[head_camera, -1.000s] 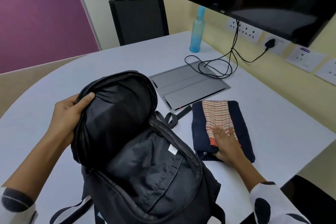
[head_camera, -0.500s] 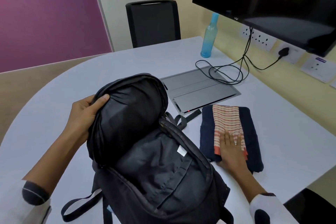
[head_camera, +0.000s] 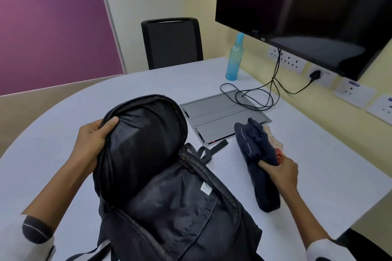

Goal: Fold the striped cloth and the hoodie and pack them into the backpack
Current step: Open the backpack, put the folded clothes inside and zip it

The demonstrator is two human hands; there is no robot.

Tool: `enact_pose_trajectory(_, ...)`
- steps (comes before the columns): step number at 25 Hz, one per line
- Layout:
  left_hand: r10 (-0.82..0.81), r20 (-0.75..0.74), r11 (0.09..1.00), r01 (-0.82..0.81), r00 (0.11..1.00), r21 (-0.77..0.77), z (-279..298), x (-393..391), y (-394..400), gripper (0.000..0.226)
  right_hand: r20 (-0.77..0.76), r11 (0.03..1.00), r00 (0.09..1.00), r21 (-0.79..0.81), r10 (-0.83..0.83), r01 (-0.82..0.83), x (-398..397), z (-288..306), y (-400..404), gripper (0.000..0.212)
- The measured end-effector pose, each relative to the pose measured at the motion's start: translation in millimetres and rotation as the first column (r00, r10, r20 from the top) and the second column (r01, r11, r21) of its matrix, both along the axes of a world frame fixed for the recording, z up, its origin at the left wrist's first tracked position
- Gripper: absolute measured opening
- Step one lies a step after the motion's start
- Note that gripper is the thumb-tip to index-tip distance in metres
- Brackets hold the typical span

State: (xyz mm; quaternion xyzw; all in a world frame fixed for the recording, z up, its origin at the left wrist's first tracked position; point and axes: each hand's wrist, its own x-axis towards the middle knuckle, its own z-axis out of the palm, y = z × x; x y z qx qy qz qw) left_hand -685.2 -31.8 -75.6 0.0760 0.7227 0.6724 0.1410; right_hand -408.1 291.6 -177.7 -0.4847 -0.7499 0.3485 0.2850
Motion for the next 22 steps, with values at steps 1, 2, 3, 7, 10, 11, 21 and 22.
enact_pose_trajectory(1,0.0,0.012,1.0,0.0,1.0,0.0,1,-1,1,0.018,-0.136,0.995,0.989,-0.096,-0.05,0.037,-1,13,-2,0.02)
enact_pose_trajectory(2,-0.002,0.024,1.0,0.002,1.0,-0.001,2,-2,2,0.019,-0.277,0.98,0.956,-0.194,-0.097,0.044,-2,26,-7,0.019)
enact_pose_trajectory(3,0.0,0.029,1.0,0.001,1.0,-0.003,2,-4,2,0.02,-0.417,0.964,0.899,-0.266,-0.137,0.024,-6,40,-13,0.022)
enact_pose_trajectory(7,0.058,0.06,0.998,-0.058,0.996,-0.004,1,-17,0,0.022,-0.723,0.967,0.688,-0.214,-0.061,-0.14,-31,100,-62,0.03)
enact_pose_trajectory(10,0.094,0.104,0.996,-0.093,0.99,-0.007,0,-25,0,0.026,-0.656,0.953,0.708,0.062,0.262,-0.295,-45,128,-105,0.036)
enact_pose_trajectory(11,0.092,0.114,0.996,-0.092,0.989,-0.01,1,-27,2,0.026,-0.591,0.917,0.707,0.177,0.389,-0.358,-49,129,-120,0.035)
enact_pose_trajectory(21,-0.047,-0.293,0.985,-0.004,0.955,-0.171,31,-49,-31,0.043,0.721,-0.169,0.323,0.518,0.613,-0.838,-65,-17,-196,0.044)
enact_pose_trajectory(22,-0.113,-0.34,0.98,0.048,0.934,-0.194,37,-48,-27,0.045,0.792,-0.2,0.248,0.419,0.558,-0.886,-62,-22,-193,0.047)
